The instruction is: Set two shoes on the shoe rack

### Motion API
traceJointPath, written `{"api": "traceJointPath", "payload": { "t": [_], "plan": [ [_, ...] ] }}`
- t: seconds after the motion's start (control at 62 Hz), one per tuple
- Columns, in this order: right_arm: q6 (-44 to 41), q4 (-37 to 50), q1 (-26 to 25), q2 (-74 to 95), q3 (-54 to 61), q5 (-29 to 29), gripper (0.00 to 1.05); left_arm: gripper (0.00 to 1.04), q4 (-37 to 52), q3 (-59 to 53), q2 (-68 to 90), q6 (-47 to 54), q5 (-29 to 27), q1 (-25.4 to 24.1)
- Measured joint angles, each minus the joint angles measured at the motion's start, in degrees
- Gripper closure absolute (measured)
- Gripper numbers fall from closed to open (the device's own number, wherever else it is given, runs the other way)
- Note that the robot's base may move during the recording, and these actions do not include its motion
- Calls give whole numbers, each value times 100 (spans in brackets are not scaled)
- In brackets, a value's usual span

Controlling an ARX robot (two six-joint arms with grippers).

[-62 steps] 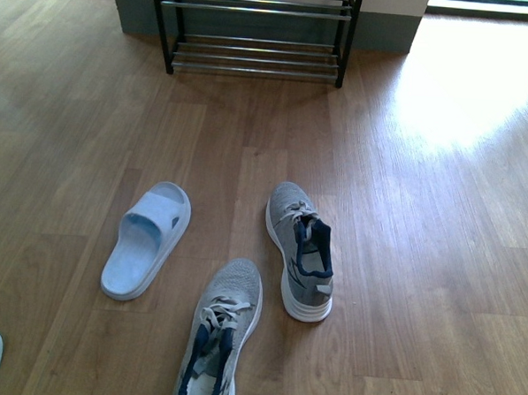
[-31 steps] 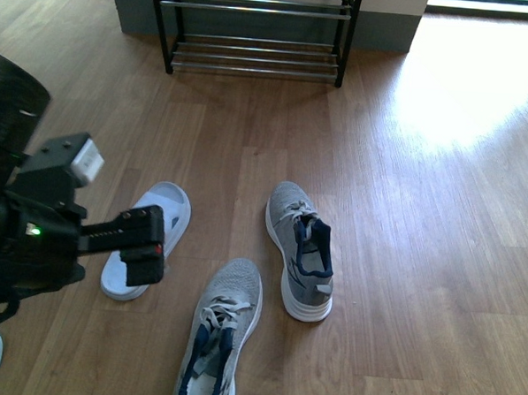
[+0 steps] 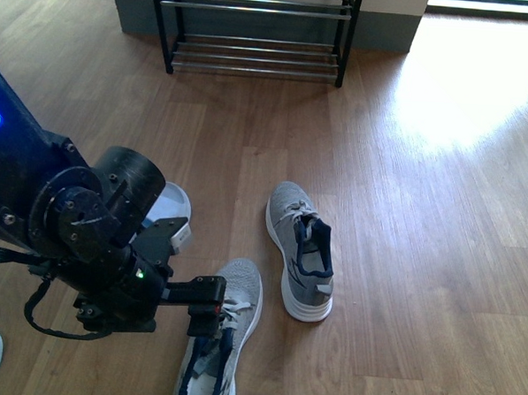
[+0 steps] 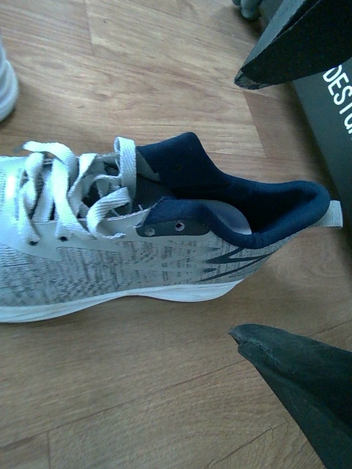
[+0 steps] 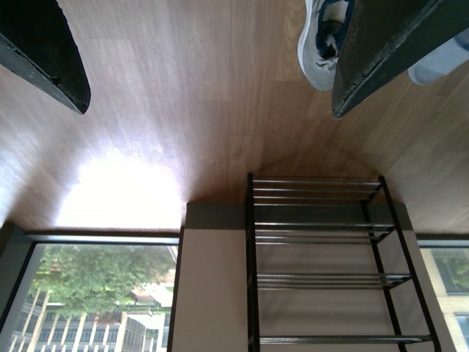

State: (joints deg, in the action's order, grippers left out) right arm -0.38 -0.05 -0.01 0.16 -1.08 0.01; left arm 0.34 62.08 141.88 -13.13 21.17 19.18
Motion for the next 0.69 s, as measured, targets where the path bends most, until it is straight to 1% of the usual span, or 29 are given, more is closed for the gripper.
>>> {"api": "traceJointPath", "payload": {
  "t": [0.29, 0.451, 0.693],
  "plan": [
    [0, 0, 0, 0, 0, 0, 9, 9, -730, 949, 901, 509, -192, 50],
    [0, 0, 0, 0, 0, 0, 9, 9, -955, 1327, 1209, 717, -361, 81],
    [0, 0, 0, 0, 0, 0, 9, 9, -1167, 1943, 1786, 841, -413, 186]
  ]
}}
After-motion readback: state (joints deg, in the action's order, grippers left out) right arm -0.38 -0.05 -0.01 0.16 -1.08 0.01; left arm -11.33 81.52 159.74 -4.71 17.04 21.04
